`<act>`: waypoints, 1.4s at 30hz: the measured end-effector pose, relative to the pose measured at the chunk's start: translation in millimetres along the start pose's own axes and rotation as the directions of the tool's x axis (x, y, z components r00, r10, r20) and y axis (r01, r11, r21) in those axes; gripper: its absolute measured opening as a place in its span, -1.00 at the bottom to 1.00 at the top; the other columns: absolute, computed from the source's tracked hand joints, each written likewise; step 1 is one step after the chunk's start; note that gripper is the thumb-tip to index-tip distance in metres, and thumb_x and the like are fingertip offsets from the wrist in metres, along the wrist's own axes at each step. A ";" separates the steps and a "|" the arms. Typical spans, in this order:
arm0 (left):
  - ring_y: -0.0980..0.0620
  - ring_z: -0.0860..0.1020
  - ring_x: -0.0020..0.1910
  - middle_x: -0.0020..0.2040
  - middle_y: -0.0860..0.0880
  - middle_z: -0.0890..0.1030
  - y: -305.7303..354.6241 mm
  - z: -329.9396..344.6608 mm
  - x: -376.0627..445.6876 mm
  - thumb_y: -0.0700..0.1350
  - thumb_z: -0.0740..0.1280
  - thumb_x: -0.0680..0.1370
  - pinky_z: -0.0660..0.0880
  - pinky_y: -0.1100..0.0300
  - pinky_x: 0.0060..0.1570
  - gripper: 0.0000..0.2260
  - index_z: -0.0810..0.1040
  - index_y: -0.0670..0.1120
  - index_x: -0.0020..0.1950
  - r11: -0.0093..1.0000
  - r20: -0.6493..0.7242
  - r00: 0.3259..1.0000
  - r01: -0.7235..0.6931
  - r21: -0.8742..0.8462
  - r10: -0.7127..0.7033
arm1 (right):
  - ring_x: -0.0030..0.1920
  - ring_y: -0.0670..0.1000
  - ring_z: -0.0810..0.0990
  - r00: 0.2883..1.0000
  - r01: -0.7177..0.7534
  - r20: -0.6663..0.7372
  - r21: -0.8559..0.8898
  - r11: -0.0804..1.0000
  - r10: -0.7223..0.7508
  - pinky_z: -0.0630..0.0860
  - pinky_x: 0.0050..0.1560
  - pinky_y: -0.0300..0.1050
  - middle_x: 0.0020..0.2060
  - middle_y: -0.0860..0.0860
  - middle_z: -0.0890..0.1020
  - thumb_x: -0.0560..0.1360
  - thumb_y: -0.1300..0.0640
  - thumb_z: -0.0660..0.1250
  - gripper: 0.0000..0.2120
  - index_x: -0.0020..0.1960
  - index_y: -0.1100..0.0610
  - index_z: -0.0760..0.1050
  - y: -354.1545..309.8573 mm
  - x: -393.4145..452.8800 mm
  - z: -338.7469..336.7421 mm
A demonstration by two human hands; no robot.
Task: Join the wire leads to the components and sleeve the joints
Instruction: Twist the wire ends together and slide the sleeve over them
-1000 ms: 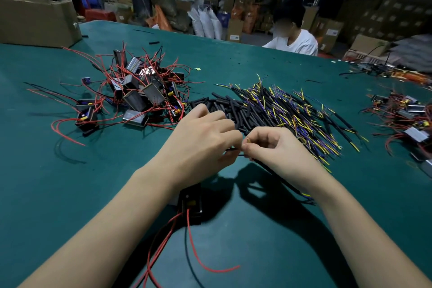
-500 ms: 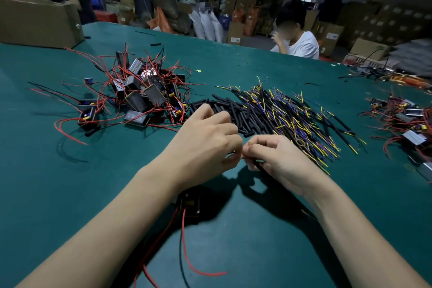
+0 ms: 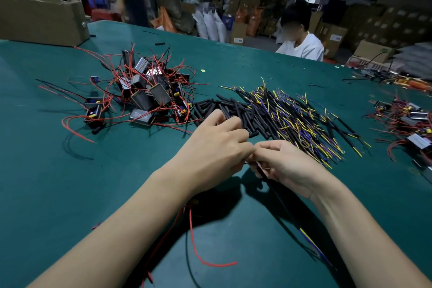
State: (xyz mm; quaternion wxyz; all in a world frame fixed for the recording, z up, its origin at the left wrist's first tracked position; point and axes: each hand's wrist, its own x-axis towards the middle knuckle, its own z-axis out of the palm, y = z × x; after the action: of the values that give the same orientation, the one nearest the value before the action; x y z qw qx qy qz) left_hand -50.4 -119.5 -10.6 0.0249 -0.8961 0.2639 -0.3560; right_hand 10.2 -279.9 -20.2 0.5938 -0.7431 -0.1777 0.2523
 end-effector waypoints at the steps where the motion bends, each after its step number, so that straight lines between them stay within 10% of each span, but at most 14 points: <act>1: -0.06 0.50 -0.26 -0.39 0.03 0.47 0.0 0.0 -0.2 -0.17 0.38 0.39 0.40 0.11 -0.21 -0.85 0.49 -0.02 -0.35 1.000 0.000 1.000 0.004 0.001 -0.004 | -0.42 -0.09 0.34 1.000 0.013 -0.003 -0.012 1.000 -0.013 0.27 -0.33 -0.25 -0.47 0.00 0.43 0.45 0.32 0.30 -0.66 -0.46 0.08 0.49 0.2 0.3 -0.4; 32: -0.07 0.51 -0.20 -0.36 0.04 0.53 6.9 -6.3 -1.7 -0.07 0.35 0.40 0.41 0.04 -0.13 -0.87 0.53 -0.04 -0.35 0.978 0.103 0.978 0.189 -0.086 -0.180 | -0.37 -0.10 0.39 0.966 0.241 -0.033 -0.232 0.942 -0.256 0.30 -0.35 -0.30 -0.41 -0.01 0.51 0.49 0.32 0.34 -0.76 -0.31 0.10 0.52 1.7 -0.5 -2.4; 42: 0.03 0.59 -0.14 -0.27 0.06 0.67 -1.6 -4.4 -3.2 -0.06 0.39 0.45 0.44 0.05 0.10 -0.90 0.68 -0.02 -0.23 0.563 0.364 0.750 0.658 -0.500 -0.553 | -0.34 -0.13 0.46 0.861 0.449 0.007 -0.477 0.755 -0.508 0.43 -0.22 -0.24 -0.39 -0.05 0.53 0.43 0.37 0.37 -0.82 -0.27 0.15 0.51 -1.1 -3.9 4.8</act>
State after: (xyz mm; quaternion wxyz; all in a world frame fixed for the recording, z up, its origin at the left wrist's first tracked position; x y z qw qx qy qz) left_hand -54.5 -115.9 -9.0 -0.3623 -0.9168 0.0348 -0.1640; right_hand 4.3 -278.1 -19.3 0.4535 -0.8062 -0.3799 -0.0044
